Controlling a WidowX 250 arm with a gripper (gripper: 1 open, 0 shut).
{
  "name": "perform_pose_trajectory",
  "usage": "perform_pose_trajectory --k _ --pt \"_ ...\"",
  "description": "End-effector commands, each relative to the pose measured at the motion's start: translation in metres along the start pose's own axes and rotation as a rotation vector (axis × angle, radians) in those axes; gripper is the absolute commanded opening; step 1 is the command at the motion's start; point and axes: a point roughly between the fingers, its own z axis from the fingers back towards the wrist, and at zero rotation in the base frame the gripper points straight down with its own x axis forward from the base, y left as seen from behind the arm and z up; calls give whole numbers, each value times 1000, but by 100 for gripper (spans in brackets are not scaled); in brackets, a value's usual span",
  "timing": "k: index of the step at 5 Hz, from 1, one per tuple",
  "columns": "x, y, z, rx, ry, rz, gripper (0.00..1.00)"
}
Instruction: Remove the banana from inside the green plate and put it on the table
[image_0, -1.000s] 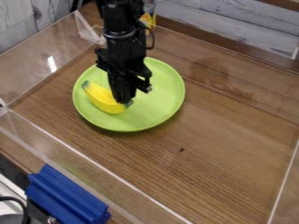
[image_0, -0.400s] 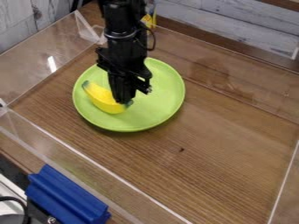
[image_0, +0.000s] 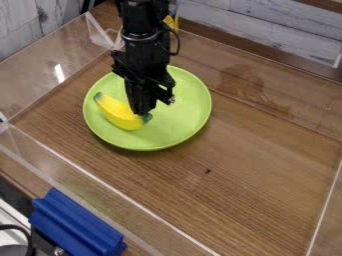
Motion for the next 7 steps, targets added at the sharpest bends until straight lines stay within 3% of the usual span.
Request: perform_pose_trajectory --k 1,2,3,7 --pt "12 2 22 40 -72 -20 0" --pt "13 3 23 48 -77 -27 100" --pt "13 4 20 47 -78 -32 0" --pt "14 3 18 49 -82 -35 0"
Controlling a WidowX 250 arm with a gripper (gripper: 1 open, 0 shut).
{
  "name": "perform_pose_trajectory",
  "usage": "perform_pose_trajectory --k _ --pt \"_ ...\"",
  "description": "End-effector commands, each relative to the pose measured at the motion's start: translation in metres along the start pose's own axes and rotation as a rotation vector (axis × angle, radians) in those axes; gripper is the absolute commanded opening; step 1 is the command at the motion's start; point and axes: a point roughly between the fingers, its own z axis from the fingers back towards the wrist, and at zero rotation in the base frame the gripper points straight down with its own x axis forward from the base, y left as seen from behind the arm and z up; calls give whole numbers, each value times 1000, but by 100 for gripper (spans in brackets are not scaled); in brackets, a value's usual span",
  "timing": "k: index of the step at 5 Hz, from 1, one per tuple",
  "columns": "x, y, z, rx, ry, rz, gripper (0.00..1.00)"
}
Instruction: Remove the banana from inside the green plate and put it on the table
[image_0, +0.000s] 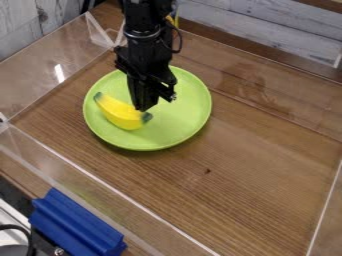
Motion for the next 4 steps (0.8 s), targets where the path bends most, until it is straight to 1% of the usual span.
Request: perform_pose_trajectory --k 1,4 --pt "8 1 16 28 -59 -9 0" --pt "9 -1 16 29 -62 -9 0"
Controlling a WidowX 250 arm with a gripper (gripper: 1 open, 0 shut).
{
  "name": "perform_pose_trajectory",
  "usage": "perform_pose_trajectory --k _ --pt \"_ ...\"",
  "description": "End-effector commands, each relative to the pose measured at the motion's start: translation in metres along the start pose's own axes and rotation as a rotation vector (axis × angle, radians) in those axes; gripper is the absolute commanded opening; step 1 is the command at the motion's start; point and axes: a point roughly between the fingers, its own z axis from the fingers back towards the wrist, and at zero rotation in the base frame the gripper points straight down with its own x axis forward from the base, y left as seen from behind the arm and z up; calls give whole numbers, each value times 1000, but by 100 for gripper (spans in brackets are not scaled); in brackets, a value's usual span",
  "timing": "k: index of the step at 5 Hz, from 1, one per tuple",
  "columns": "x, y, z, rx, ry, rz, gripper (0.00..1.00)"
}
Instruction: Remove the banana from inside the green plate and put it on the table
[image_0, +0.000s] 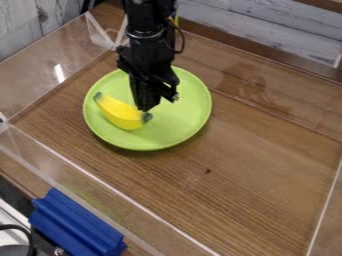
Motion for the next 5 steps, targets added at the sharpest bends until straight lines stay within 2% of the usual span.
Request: perform_pose_trajectory --k 1,5 --pt "7 0 18 27 -56 -8 0" --pt "8 -2 26 31 -60 -6 0"
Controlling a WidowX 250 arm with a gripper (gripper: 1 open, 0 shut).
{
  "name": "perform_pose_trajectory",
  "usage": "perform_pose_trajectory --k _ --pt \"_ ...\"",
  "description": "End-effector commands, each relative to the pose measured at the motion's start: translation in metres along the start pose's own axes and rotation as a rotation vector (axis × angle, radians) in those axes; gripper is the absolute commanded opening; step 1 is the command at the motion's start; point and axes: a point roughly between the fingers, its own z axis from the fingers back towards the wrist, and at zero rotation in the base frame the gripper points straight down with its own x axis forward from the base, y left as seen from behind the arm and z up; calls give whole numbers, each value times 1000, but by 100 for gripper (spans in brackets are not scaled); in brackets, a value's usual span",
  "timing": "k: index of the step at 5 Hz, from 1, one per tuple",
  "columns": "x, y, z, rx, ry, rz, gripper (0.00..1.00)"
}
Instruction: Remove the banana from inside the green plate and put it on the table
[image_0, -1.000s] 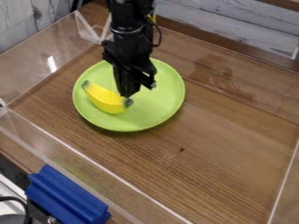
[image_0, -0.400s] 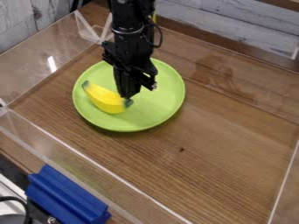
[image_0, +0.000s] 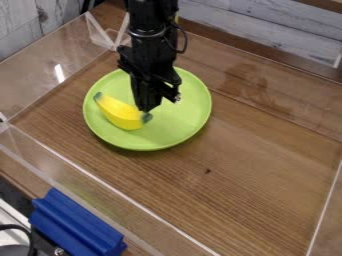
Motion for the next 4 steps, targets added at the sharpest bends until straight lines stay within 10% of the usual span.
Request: perform_pose_trajectory --k 1,3,4 --pt "11 1 26 35 -81 -11 0" --pt "11 0 30 35 -86 -16 0" --pt "11 -1 30 35 -91 -21 100"
